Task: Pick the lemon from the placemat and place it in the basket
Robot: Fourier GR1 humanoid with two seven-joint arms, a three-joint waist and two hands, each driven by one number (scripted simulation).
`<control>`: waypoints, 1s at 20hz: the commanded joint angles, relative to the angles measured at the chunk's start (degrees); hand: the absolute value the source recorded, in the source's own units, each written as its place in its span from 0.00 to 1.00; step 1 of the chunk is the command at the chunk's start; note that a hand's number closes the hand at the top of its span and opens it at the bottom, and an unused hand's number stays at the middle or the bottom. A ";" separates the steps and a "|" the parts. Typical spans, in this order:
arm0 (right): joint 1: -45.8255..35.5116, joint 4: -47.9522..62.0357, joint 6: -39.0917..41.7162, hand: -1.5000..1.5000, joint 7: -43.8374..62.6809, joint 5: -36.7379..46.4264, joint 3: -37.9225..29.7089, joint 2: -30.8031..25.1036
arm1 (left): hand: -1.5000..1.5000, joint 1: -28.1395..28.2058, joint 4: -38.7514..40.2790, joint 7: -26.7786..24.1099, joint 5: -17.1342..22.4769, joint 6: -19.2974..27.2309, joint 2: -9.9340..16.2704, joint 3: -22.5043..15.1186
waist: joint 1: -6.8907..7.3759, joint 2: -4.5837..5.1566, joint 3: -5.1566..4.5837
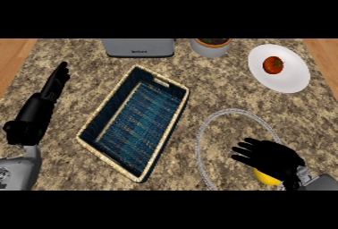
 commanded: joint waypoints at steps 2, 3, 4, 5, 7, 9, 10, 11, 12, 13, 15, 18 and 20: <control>0.20 3.85 -2.35 0.00 -2.15 3.45 -1.37 1.99 | 0.50 -0.70 -3.08 3.46 -0.36 -0.85 -0.60 1.41 | 0.05 -0.02 0.01; 1.40 -0.64 1.37 0.00 -1.72 3.24 -1.82 0.21 | 0.50 -1.04 3.55 -2.16 -2.70 0.52 -2.60 0.09 | -0.22 0.00 -0.01; -2.10 6.73 -1.91 0.00 -2.98 4.71 -1.34 3.36 | 0.50 -4.20 6.93 -2.89 -1.02 -1.44 -0.92 2.43 | -0.06 0.08 0.00; -1.34 3.25 1.10 0.00 -3.22 4.79 -2.60 2.31 | 0.50 -1.98 3.10 -0.81 -2.99 -0.24 -2.41 0.61 | -0.06 0.01 -0.01; -1.14 7.85 -1.20 1.00 -3.49 3.37 -3.96 4.40 | 0.50 1.67 -0.75 -1.49 -0.62 -3.27 0.02 2.46 | 0.20 0.02 0.00; 2.13 2.85 0.70 1.00 -3.72 3.41 -3.98 3.66 | 0.50 -2.65 0.77 1.83 -0.94 -2.31 -1.47 2.51 | -0.15 -0.01 0.00; -1.08 8.64 -3.60 1.00 -4.80 5.19 -2.66 6.14 | 0.50 -5.01 3.94 -0.05 -1.26 -2.26 -1.68 2.53 | -0.03 0.08 0.01; -3.02 10.18 -2.91 1.00 -3.33 6.99 -1.41 8.34 | 0.50 -1.73 0.99 1.16 -1.33 -2.53 -1.76 2.18 | 0.24 0.05 0.01; 0.89 7.98 -6.92 1.00 -6.05 6.17 -4.01 4.30 | 0.50 -0.31 1.14 -0.99 -2.67 -1.65 -2.36 2.01 | -0.01 0.01 0.00; -2.26 10.74 -6.53 1.00 -4.51 8.71 -1.47 7.28 | 0.50 -2.23 2.31 0.08 -2.14 -2.19 -2.56 1.73 | 0.13 0.06 0.01; -3.43 13.69 -9.11 1.00 -7.26 7.97 -2.41 7.76 | 0.50 0.33 0.67 -2.04 -0.10 -4.12 -0.68 4.12 | 0.38 0.06 0.01; -2.40 12.89 -11.83 1.00 -7.41 8.98 -2.56 8.61 | 0.50 -1.39 0.72 0.55 -1.84 -3.38 -2.10 2.31 | 0.15 0.04 0.01; -2.26 12.41 -12.48 1.00 -7.92 9.66 -2.13 9.18 | 0.50 -1.63 1.32 -0.22 -3.14 -1.97 -2.84 2.27 | 0.02 0.04 0.00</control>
